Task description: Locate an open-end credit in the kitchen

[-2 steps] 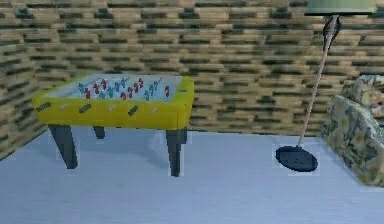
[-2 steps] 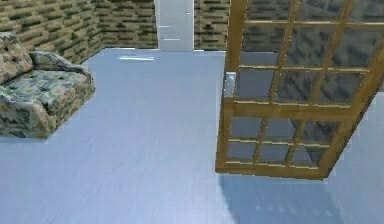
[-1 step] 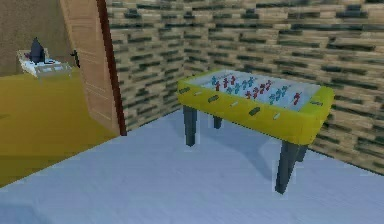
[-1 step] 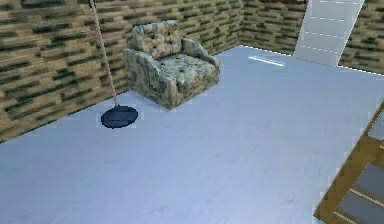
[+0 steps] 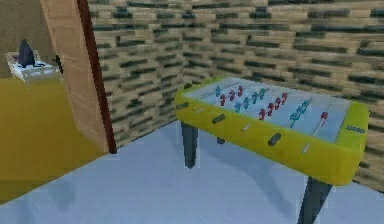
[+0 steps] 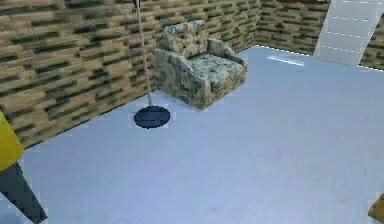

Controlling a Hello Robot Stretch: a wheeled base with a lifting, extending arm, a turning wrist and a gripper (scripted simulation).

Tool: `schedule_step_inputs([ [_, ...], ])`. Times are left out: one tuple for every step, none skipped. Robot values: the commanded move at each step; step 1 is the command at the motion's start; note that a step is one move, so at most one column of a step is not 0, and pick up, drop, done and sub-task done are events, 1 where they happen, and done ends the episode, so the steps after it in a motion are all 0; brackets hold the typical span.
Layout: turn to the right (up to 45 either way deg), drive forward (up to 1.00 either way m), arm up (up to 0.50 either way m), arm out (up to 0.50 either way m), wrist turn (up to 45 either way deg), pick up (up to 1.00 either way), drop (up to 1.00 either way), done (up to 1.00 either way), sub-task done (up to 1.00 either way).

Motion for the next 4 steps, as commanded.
schedule_step_inputs([
  [-42.0, 0.0, 0.0, 0.0, 0.0, 0.0, 0.0, 0.0, 0.0],
  [0.0, 1.0, 0.0, 0.0, 0.0, 0.0, 0.0, 0.0, 0.0],
  [0.0, 1.0, 0.0, 0.0, 0.0, 0.0, 0.0, 0.0, 0.0],
  [-3.0, 0.0, 0.0, 0.0, 0.0, 0.0, 0.0, 0.0, 0.0],
])
